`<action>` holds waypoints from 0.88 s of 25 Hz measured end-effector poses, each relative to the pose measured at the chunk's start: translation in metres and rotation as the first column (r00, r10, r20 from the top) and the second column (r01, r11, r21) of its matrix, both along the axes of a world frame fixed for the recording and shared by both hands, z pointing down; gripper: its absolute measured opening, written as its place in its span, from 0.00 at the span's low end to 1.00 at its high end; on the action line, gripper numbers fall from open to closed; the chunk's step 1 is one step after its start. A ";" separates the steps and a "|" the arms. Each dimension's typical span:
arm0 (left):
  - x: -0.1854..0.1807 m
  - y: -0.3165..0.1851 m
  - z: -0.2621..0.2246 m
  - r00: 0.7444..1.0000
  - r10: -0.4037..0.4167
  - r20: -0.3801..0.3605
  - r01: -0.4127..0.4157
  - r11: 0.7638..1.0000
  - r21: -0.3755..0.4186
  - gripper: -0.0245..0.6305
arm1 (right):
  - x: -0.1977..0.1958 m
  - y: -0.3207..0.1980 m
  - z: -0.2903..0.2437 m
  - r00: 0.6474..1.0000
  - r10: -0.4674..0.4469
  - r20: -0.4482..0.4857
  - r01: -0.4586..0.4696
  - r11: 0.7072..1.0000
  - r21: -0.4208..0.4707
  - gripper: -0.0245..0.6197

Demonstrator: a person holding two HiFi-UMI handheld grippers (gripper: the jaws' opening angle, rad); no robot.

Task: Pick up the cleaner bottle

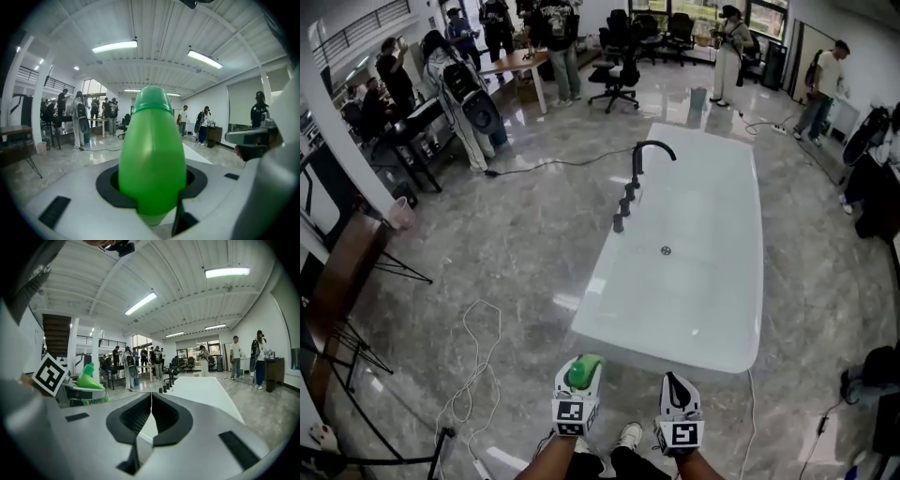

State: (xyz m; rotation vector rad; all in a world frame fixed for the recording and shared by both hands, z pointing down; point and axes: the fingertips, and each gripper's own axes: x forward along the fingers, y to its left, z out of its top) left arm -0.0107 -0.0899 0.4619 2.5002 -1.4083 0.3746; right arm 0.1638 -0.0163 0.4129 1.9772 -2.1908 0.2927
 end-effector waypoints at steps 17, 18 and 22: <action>0.034 -0.035 -0.116 0.984 0.172 -0.045 -0.166 0.979 0.116 0.32 | 0.025 -0.031 -0.109 0.987 0.139 -0.075 -0.122 0.973 0.198 0.06; 0.036 -0.039 -0.115 0.983 0.179 -0.045 -0.173 0.978 0.116 0.32 | 0.028 -0.034 -0.110 0.985 0.153 -0.076 -0.135 0.970 0.202 0.06; 0.043 -0.051 -0.124 0.976 0.213 -0.047 -0.205 0.970 0.133 0.32 | 0.033 -0.041 -0.121 0.976 0.205 -0.070 -0.185 0.956 0.228 0.06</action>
